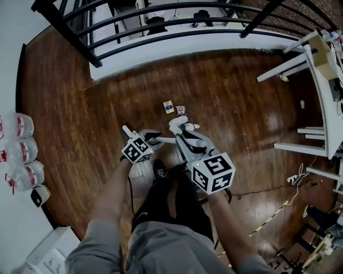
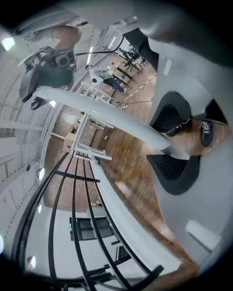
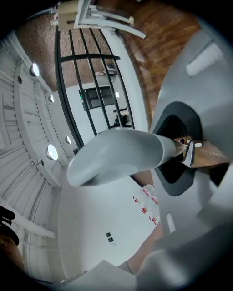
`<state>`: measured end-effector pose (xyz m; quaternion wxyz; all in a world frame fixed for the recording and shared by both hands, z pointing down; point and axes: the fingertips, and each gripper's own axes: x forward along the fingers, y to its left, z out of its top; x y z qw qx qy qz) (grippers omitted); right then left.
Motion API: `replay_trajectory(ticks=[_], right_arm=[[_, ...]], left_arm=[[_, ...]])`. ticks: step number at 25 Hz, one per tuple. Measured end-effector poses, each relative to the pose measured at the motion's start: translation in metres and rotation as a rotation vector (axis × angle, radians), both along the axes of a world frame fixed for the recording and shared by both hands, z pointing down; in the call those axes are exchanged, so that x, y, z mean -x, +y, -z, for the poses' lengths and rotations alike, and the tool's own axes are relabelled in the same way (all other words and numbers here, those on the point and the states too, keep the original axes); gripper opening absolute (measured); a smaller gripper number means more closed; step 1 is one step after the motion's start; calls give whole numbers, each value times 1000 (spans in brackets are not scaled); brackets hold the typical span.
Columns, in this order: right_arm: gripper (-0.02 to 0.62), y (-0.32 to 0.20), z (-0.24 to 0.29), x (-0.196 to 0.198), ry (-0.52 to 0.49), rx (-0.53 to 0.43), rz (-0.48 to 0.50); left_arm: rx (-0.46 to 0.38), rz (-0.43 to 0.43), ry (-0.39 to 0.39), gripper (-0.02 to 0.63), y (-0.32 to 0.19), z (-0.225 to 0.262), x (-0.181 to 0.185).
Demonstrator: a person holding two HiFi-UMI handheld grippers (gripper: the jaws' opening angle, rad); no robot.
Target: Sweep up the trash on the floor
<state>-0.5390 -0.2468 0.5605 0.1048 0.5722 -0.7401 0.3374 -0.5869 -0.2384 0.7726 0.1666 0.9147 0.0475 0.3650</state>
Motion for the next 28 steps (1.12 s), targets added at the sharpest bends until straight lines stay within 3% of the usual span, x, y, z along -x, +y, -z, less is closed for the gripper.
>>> replay_trajectory(ticks=[8,15,22,28], right_arm=[[83,44,13,-117,73,0,-215],[83,97,14,-196,86,33,-367],[83,130,18,-244,70,31,-441],[84,132,56,-266,42,-69,-377]], left_arm=[[-19,-230,60,152,29,9,-134],[-8,-415,62,153,80,9,-215],[-1,-509,35,153,113,13,-262],[-32,-542,-2,141,120,49,-277]])
